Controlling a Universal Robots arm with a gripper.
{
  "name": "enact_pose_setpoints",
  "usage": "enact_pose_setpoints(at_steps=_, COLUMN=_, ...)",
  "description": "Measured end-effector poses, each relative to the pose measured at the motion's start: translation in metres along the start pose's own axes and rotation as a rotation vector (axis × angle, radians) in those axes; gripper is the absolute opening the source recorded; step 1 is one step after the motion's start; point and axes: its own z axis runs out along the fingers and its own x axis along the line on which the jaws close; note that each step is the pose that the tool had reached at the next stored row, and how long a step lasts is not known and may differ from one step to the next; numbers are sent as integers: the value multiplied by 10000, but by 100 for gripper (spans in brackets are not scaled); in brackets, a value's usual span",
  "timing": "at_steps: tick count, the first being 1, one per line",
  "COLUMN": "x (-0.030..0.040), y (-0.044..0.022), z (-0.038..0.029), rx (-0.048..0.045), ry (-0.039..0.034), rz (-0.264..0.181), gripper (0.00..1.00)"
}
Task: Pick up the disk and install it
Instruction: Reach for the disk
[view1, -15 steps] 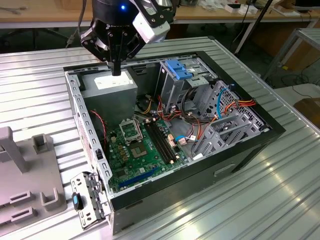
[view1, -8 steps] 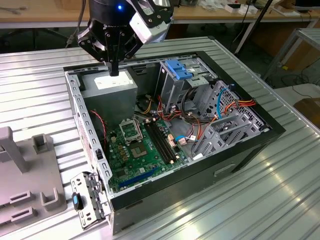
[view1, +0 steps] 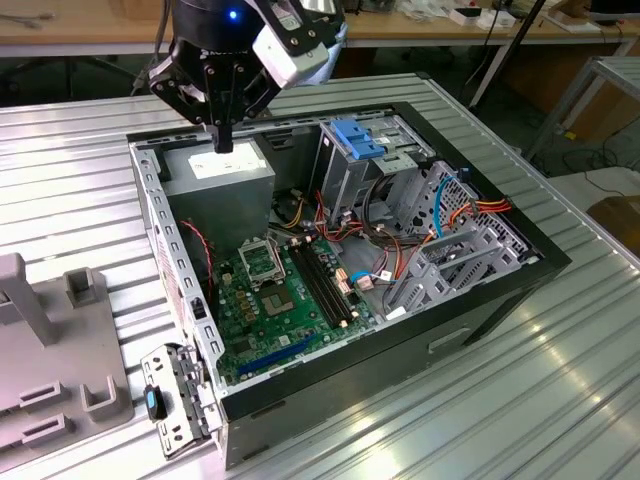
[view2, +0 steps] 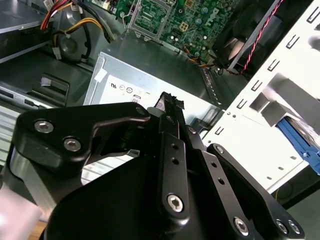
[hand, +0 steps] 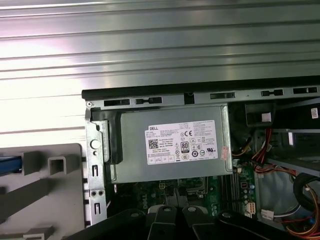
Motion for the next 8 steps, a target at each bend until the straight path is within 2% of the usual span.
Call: enact_pose_setpoints(at_steps=8, x=68, y=-5, z=-1, rx=1, ry=1, rz=0, gripper=11)
